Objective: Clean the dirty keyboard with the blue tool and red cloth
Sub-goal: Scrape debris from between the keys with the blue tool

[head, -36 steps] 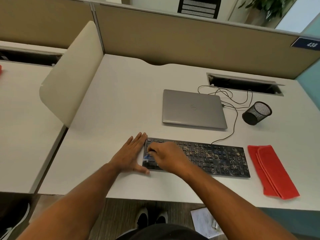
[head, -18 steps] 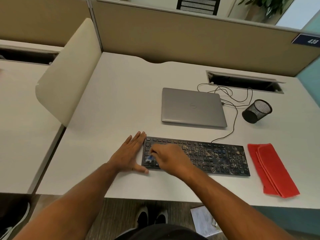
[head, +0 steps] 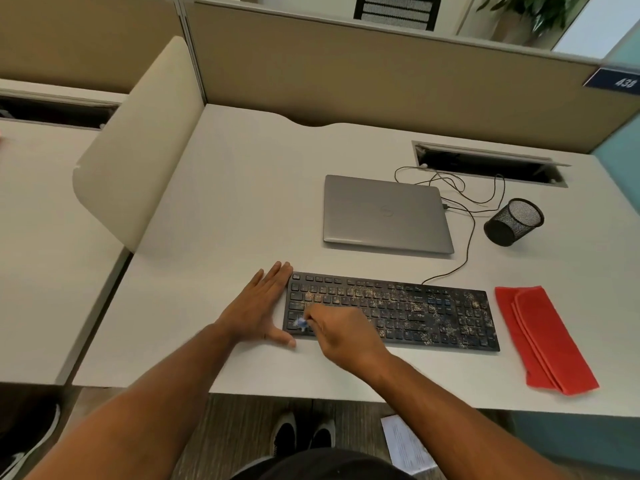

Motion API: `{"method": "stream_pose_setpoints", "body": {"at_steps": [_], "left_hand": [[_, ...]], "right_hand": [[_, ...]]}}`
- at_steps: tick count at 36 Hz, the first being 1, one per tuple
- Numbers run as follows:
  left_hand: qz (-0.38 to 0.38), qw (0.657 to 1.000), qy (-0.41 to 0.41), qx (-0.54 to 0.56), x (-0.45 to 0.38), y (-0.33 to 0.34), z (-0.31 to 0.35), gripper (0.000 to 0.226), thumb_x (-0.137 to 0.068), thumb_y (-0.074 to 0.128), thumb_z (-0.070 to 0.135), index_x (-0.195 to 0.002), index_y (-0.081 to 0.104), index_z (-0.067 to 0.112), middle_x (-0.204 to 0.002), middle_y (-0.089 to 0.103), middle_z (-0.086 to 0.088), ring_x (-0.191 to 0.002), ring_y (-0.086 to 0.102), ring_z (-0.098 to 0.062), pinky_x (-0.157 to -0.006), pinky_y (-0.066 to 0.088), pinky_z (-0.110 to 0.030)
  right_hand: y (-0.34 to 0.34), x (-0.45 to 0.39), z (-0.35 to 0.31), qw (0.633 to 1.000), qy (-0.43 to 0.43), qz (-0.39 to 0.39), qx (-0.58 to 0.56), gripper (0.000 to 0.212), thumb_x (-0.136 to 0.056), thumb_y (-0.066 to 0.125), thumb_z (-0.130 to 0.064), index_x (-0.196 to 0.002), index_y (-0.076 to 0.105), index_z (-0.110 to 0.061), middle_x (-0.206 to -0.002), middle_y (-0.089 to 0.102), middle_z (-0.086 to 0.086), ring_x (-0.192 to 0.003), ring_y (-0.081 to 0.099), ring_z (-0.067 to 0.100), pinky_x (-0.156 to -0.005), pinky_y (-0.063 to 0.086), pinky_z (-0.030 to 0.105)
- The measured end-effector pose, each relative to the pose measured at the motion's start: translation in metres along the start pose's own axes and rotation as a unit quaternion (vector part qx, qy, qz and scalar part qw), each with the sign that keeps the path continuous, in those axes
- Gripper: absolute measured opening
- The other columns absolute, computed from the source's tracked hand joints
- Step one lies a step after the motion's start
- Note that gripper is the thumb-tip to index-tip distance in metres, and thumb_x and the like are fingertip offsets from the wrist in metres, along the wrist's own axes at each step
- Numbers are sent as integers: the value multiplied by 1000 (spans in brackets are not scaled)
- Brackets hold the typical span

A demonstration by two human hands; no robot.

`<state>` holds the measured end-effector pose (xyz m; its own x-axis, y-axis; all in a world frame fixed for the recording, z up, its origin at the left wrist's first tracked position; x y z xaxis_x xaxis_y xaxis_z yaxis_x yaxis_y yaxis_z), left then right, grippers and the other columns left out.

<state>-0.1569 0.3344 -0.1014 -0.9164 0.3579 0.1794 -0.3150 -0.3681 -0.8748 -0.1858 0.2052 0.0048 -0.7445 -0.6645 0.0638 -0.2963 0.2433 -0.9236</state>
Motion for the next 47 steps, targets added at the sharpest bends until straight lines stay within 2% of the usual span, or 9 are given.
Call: {"method": "stream_pose_setpoints", "body": {"at_steps": [5,8,13,18,23,27,41,44,47], "left_hand": [[1,1000,3,4,0,0,1,154,-61,64,98,-161,-24,21,-170,-23,5,-153,-28,-7,-127,-14,-38],[0,1000,2,1,1,-1,2,154,-60,63,98,-160,-27,22,-170,-24,5,-153,-28,-8,-127,-14,-37],[-1,1000,-1,0,0,1,0,153,-61,61,99,-160,-26,22,-170,-24,6,-153,-28,-8,-129,-11,-40],[-2,1000,-2,1,0,1,-1,153,-61,62,99,-160,-25,22,-170,-23,6,-153,-28,-7,-129,-11,-40],[8,1000,0,7,1,0,-1,154,-59,63,99,-161,-23,22,-171,-20,5,-154,-26,-7,-129,-10,-39],[13,1000,2,2,1,-2,0,153,-60,64,97,-161,-23,22,-171,-19,6,-154,-26,-7,-128,-11,-37],[18,1000,1,2,0,-1,-1,152,-61,61,99,-162,-19,21,-172,-16,5,-154,-24,-6,-129,-11,-37],[21,1000,2,4,0,-1,0,151,-61,61,99,-163,-19,21,-172,-15,5,-155,-24,-6,-129,-10,-37],[23,1000,1,1,-1,-1,-2,151,-61,61,99,-163,-18,20,-172,-14,5,-155,-23,-7,-129,-8,-39]], "right_hand": [[6,4,4,999,10,-35,-25,14,-103,50,-27,-108,62,-21,-86,70,-2,-66,60,15,-63,57,37],[-11,-1,6,998,20,22,-61,16,-103,51,-26,-110,64,-21,-91,71,-4,-69,62,12,-64,56,32],[-6,-20,-18,1000,-28,7,-1,12,-100,57,-22,-108,63,-17,-88,71,2,-69,64,18,-60,55,34],[-6,-22,-21,996,-43,-43,61,8,-95,62,-16,-103,61,-15,-86,69,3,-63,50,16,-58,40,28],[-20,-18,12,995,10,-53,83,4,-98,58,-20,-101,60,-17,-79,67,2,-66,59,18,-61,51,33],[-29,-29,15,999,45,0,4,18,-102,49,-30,-106,65,-22,-84,70,-2,-66,61,17,-64,54,35],[-18,-29,23,991,17,-61,116,11,-92,67,-18,-99,59,-20,-80,69,0,-65,60,18,-61,57,36],[-28,-27,30,993,25,-48,105,2,-97,59,-22,-96,60,-21,-74,67,-2,-61,60,18,-60,56,37],[-37,-33,19,998,35,-5,47,16,-102,51,-30,-106,65,-22,-82,72,-2,-63,61,16,-62,56,37]]}}
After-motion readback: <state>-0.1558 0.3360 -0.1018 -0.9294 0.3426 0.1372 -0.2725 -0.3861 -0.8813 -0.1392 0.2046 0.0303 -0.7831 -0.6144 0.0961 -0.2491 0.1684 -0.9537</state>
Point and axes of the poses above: each hand's wrist, its own x-axis away from the middle knuckle, its own y-axis out of the palm, z = x × y, the point moved 10 cm from there along -x, towards the middle knuckle
